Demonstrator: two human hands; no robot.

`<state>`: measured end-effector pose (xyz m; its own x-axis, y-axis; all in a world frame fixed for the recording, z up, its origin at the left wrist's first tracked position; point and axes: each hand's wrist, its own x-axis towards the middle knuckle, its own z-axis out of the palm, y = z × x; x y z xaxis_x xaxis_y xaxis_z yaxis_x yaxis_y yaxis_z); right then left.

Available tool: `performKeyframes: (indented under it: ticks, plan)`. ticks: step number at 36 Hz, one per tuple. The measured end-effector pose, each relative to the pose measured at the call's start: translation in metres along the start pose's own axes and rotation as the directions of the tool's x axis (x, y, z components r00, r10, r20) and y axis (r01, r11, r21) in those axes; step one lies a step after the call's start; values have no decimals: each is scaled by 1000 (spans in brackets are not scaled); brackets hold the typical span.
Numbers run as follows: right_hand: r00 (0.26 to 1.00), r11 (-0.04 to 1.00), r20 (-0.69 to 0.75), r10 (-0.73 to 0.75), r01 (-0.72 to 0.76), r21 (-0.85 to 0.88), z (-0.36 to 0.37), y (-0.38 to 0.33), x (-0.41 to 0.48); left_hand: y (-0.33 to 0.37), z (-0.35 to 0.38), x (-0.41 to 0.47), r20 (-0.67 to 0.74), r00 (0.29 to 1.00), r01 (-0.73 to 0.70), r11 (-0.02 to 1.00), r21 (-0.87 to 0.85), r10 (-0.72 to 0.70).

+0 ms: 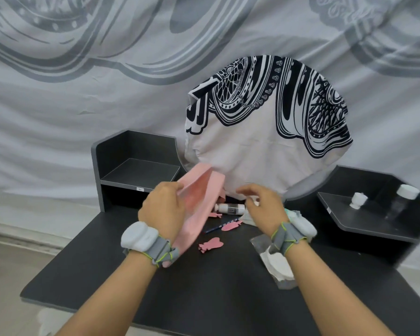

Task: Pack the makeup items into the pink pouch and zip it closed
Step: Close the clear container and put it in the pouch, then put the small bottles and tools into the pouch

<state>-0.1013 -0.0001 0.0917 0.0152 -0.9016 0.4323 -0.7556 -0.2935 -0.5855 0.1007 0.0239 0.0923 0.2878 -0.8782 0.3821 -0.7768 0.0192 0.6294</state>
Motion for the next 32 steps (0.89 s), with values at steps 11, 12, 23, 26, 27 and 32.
performKeyframes:
  ticks: [11, 12, 23, 26, 27, 32]
  plan:
    - [840, 760, 218, 497, -300, -577, -25, 71, -32, 26, -6, 5, 26, 987, -159, 978, 138, 157]
    - [843, 749, 196, 501, -309, -586, -25, 74, -36, 30, -6, 4, 38, 986, -165, 980, 113, 162]
    - [744, 748, 227, 629, -500, -436, -33, 91, -59, 30, 10, -2, 143, 987, -88, 993, 84, 76]
    - [741, 742, 222, 634, -503, -443, -36, 88, -60, 30, 13, -1, 107, 986, -134, 989, 62, 127]
    - [742, 744, 223, 632, -501, -442, -37, 88, -59, 30, 11, 2, 93, 984, -154, 987, 52, 149]
    - [781, 759, 182, 598, -479, -441, -47, 84, -57, 13, -3, 31, -102, 963, -240, 966, 99, 249]
